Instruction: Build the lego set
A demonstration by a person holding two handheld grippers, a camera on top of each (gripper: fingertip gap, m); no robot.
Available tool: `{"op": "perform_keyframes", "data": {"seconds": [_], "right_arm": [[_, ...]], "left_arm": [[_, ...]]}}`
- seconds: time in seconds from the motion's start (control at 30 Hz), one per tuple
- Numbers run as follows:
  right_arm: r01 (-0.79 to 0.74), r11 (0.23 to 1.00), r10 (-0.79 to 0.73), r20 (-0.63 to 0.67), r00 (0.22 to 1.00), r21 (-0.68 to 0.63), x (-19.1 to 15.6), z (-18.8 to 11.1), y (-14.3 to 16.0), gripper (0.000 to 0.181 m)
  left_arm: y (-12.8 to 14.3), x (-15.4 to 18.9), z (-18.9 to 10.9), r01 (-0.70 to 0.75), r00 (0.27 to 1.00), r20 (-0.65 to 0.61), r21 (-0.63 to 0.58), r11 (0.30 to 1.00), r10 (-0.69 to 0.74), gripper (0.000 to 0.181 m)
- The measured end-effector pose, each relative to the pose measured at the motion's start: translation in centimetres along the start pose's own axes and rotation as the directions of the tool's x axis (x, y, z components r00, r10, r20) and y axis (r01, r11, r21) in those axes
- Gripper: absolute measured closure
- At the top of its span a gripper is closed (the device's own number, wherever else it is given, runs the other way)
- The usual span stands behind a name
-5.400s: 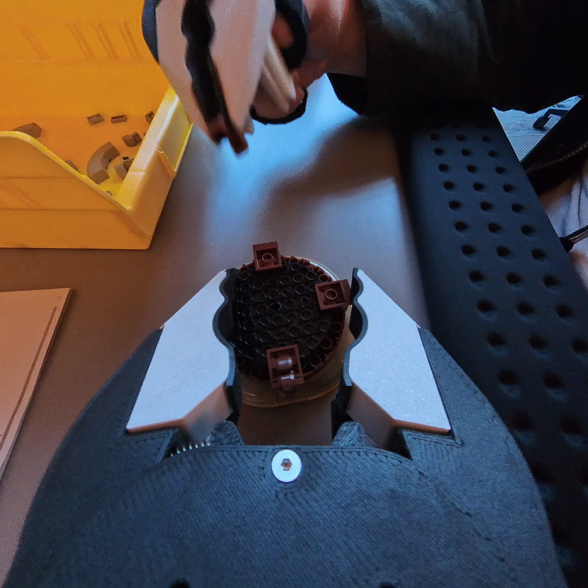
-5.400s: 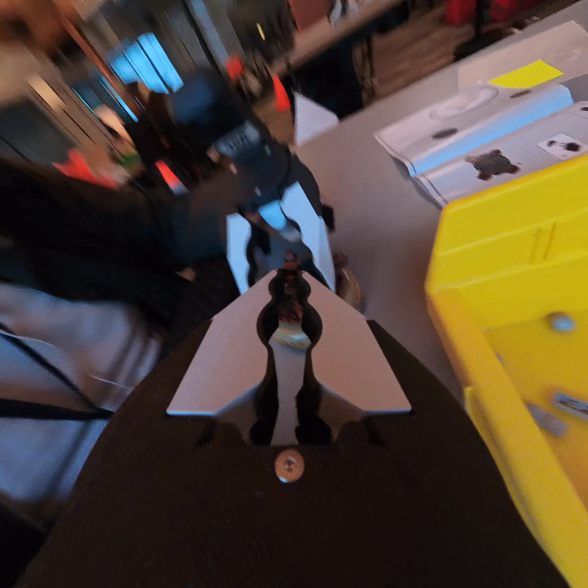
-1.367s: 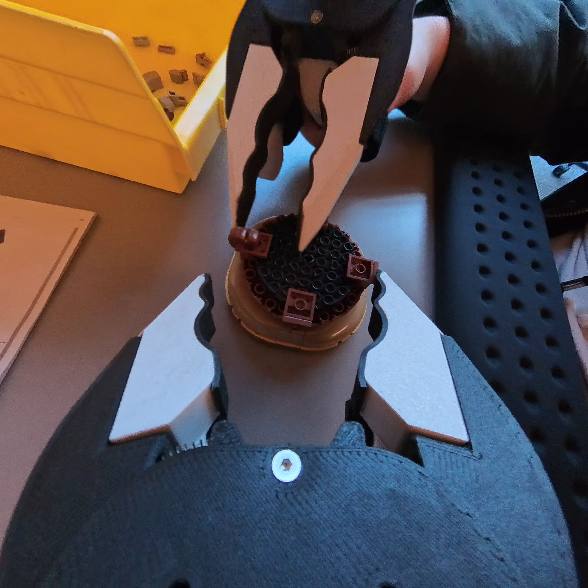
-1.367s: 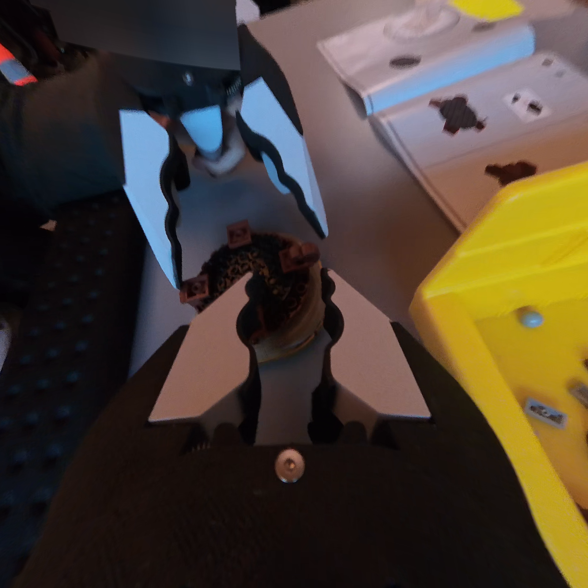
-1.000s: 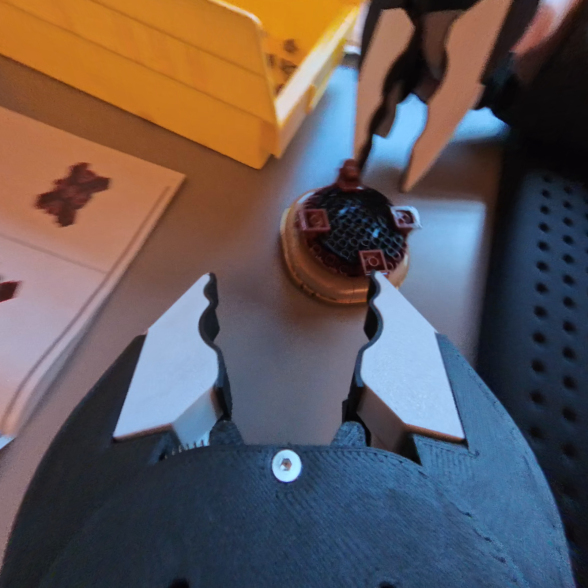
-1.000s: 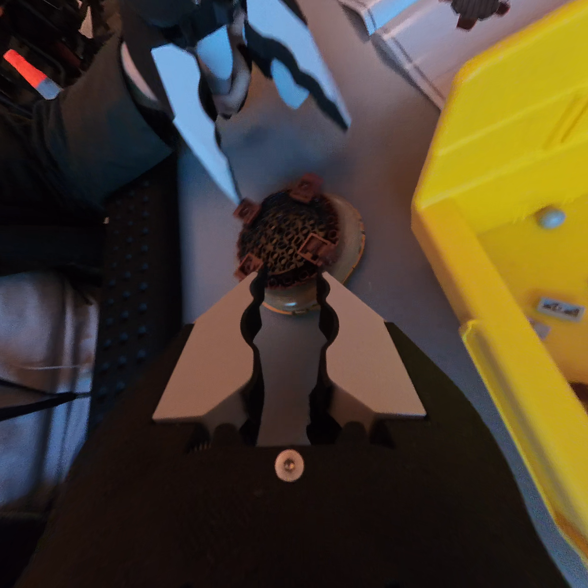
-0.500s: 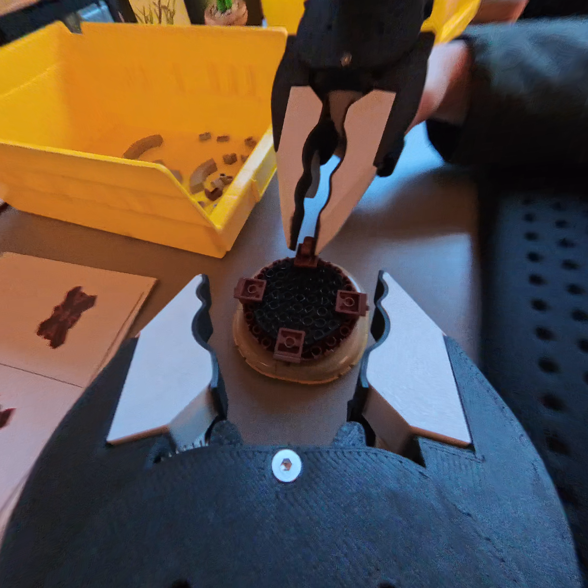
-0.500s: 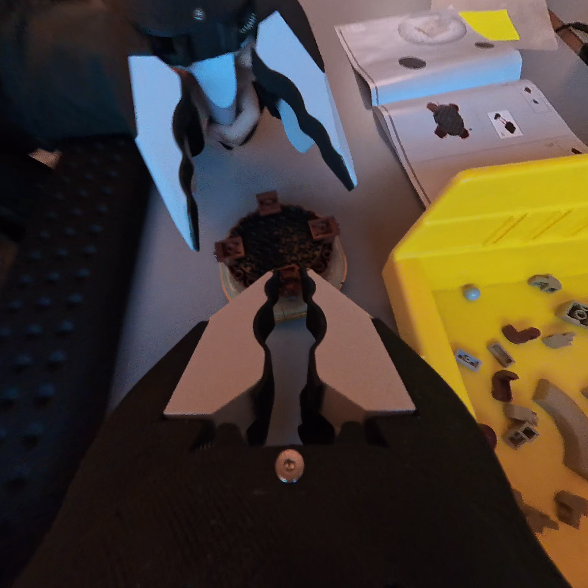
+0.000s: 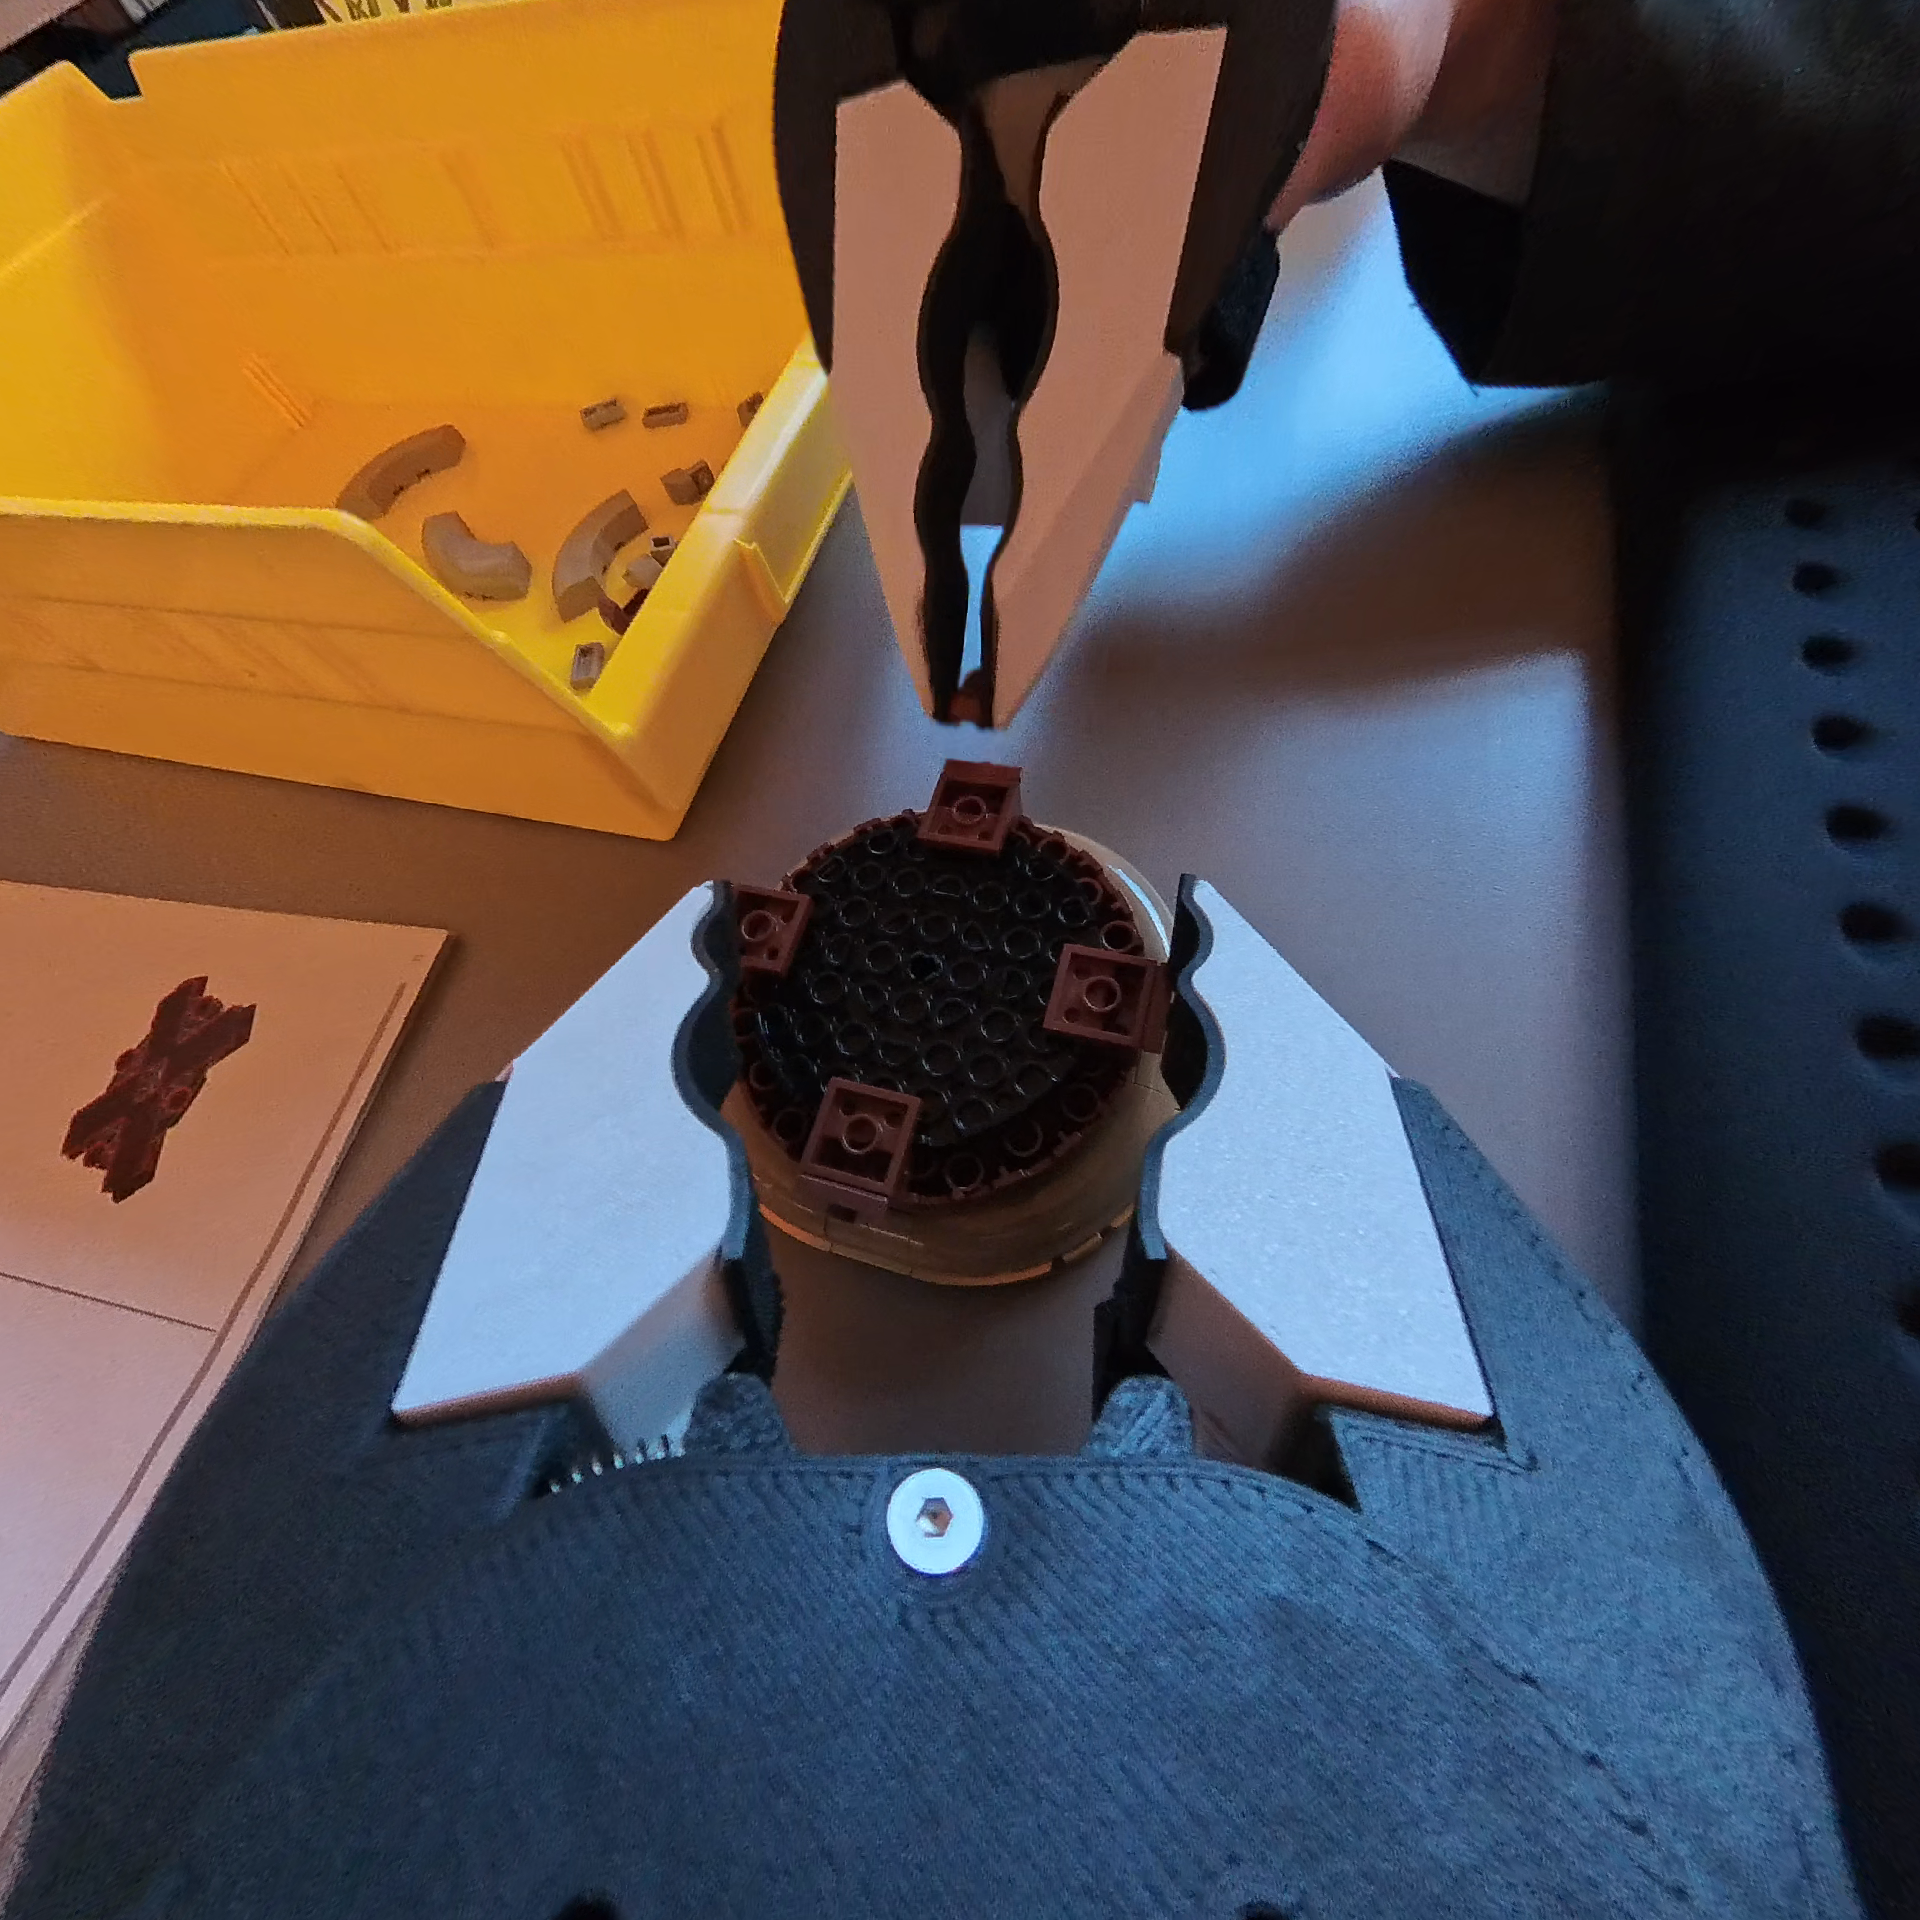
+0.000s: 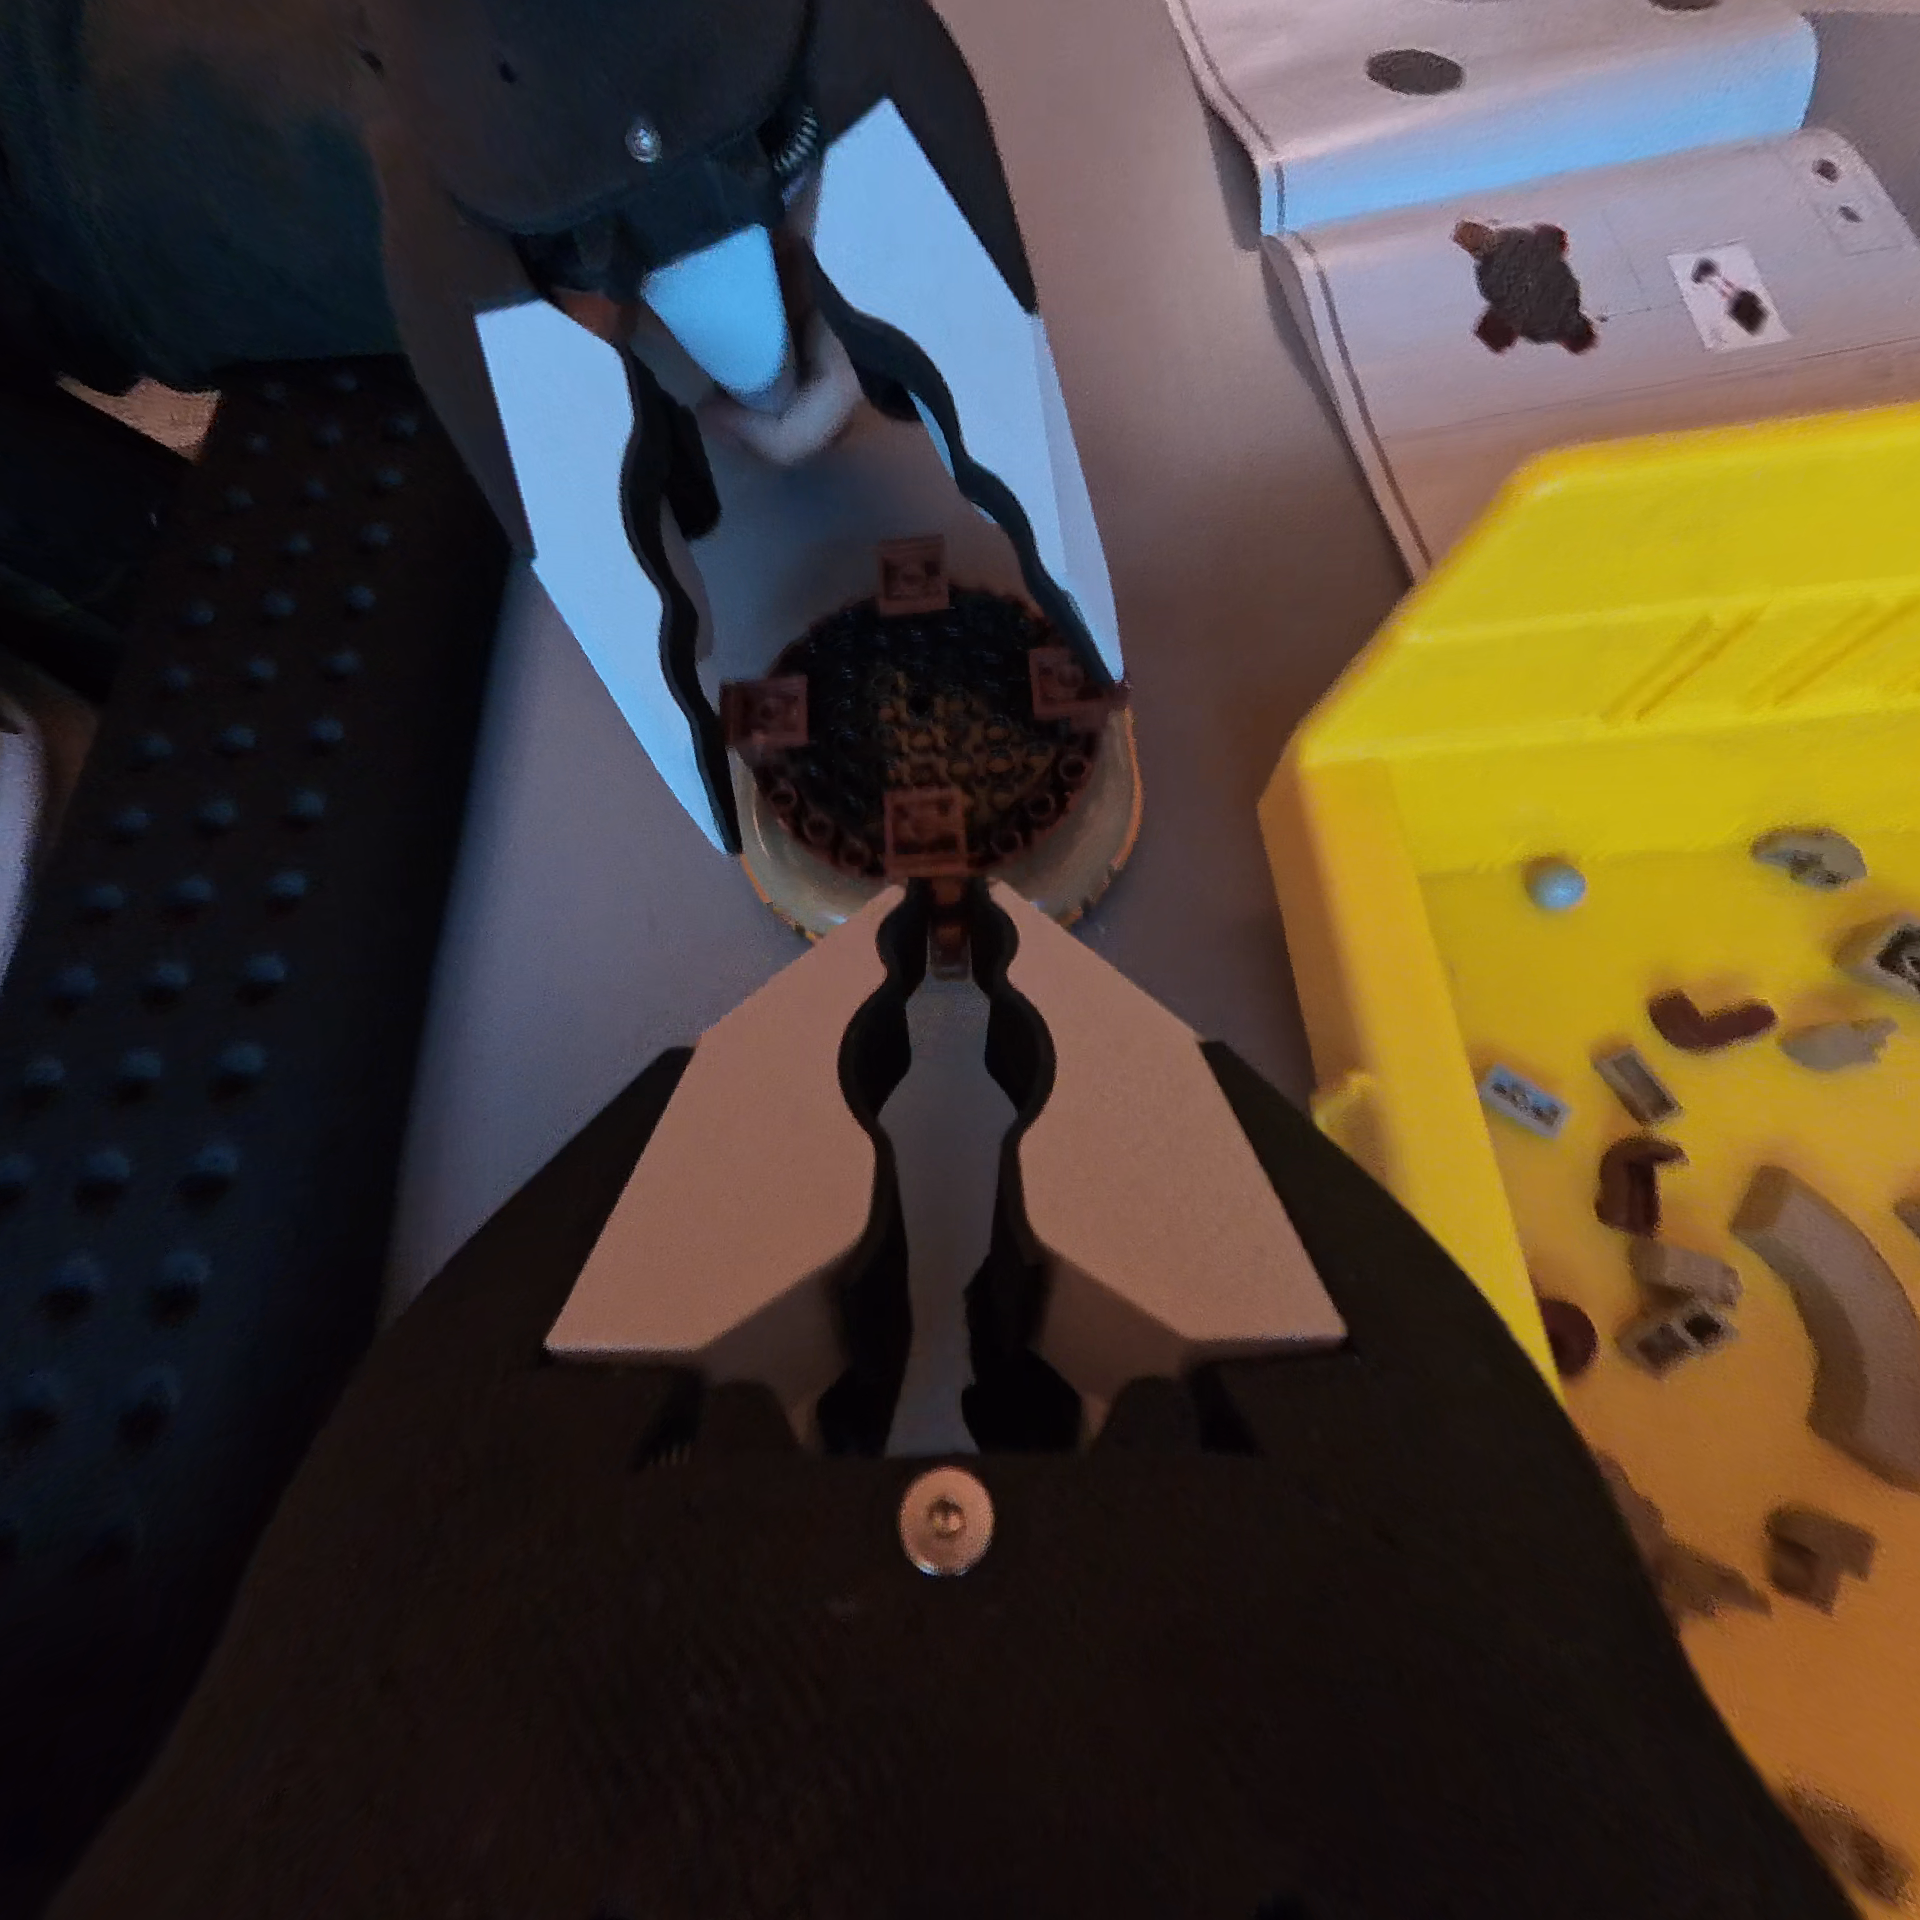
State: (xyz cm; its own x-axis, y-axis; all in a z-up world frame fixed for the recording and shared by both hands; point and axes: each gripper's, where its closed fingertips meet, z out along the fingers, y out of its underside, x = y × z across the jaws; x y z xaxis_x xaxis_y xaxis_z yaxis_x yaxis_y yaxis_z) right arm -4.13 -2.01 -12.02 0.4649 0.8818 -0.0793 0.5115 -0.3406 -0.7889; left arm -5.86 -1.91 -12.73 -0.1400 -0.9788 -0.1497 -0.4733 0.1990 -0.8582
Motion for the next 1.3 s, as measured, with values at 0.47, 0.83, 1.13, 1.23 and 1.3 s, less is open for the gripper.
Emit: {"op": "perform_keyframes", "data": {"seconds": [0.47, 0.83, 1.13, 1.23, 1.3], "right_arm": [[-0.744, 0.338, 0.358, 0.653, 0.668, 0.576, 4.4, -12.6, -8.8, 0.177], [-0.387, 0.765, 0.580, -0.292, 0.760, 0.515, 12.2, -6.9, -1.7, 0.155], [-0.153, 0.902, 0.359, -0.506, 0.784, 0.404, 11.0, -9.7, -2.0, 0.155], [-0.158, 0.936, 0.324, -0.600, 0.731, 0.313, 12.3, -9.8, -0.3, 0.155], [-0.175, 0.951, 0.298, -0.622, 0.724, 0.253, 12.5, -9.0, 0.5, 0.155]], "left_arm": [[0.1, 0.1, -0.3, -0.008, 1.000, -0.005, 0.006, 1.000, 0.008, 0.098], [0.4, 0.6, -1.0, -0.044, 0.998, -0.033, -0.009, 0.999, 0.044, 0.100], [0.6, 0.2, -2.1, -0.052, 0.998, -0.029, -0.003, 0.999, 0.052, 0.095], [0.7, 0.2, -2.3, -0.050, 0.998, -0.036, -0.005, 0.999, 0.049, 0.096], [0.7, 0.2, -2.4, -0.052, 0.998, -0.038, -0.008, 0.999, 0.051, 0.097]]}}
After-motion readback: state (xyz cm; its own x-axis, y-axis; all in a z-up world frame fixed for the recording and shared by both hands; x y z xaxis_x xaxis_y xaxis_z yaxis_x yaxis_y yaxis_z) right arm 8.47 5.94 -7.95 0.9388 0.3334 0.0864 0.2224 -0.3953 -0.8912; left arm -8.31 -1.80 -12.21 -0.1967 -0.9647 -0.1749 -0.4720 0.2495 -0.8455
